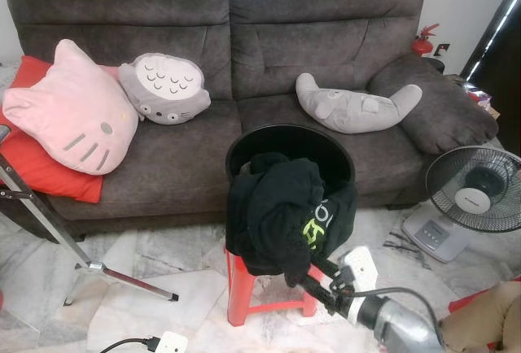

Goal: Hang hanger

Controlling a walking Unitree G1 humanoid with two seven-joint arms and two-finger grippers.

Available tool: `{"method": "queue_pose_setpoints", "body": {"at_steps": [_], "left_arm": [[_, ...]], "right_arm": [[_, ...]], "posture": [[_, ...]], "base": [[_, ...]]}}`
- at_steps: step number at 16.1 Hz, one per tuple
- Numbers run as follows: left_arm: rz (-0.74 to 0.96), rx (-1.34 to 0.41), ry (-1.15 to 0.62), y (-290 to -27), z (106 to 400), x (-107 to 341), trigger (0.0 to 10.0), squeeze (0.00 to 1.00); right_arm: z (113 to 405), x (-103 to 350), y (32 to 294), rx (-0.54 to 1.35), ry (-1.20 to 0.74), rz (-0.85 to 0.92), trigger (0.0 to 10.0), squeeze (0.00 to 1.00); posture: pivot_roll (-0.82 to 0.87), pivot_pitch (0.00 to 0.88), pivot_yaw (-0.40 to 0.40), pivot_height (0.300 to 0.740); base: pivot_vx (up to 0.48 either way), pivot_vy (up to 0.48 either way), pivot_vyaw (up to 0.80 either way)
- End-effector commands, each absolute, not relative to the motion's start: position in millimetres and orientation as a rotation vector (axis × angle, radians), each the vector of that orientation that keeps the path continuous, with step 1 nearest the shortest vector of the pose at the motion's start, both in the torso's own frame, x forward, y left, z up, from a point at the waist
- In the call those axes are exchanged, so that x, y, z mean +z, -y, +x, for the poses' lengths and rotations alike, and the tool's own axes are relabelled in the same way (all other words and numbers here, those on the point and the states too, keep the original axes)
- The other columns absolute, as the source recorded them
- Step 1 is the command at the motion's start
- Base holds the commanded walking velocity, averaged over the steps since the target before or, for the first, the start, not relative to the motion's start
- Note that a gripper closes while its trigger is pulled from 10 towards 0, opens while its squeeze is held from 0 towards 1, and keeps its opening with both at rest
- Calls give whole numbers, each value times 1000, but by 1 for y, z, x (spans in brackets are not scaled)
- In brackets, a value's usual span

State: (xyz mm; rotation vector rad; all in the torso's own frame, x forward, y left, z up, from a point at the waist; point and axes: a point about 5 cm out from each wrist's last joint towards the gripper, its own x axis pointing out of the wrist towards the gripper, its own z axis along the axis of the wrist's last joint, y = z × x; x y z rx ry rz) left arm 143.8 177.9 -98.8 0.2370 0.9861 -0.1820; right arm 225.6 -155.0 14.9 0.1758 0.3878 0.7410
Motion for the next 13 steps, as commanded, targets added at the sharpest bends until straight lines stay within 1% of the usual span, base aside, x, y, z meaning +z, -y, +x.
{"method": "queue_pose_setpoints", "body": {"at_steps": [1, 2, 4, 8, 10, 13], "left_arm": [[224, -185, -1045, -176, 131, -104, 10000, 0], [225, -184, -1046, -176, 130, -105, 10000, 0], [226, -185, -1047, -176, 130, -105, 10000, 0], [222, -187, -1046, -175, 130, -105, 10000, 0], [230, -192, -1049, -175, 130, -105, 10000, 0], [225, -191, -1047, -176, 131, -104, 10000, 0]], "right_arm": [[226, 21, 156, 757, -368, 203, 10000, 0], [221, 25, 152, 817, -362, 245, 10000, 0], [216, 29, 151, 864, -360, 294, 10000, 0], [207, 33, 150, 937, -387, 325, 10000, 0], [208, 37, 152, 922, -370, 296, 10000, 0], [220, 49, 159, 836, -308, 121, 10000, 0]], "posture": [[-75, 0, -37, 740], [-75, 0, -37, 740], [-75, 0, -37, 740], [-75, 0, -37, 740], [-75, 0, -37, 740], [-79, 0, -35, 740]], "base": [[0, 0, 0], [0, 0, 0], [0, 0, 0], [0, 0, 0], [0, 0, 0], [0, 0, 0]]}}
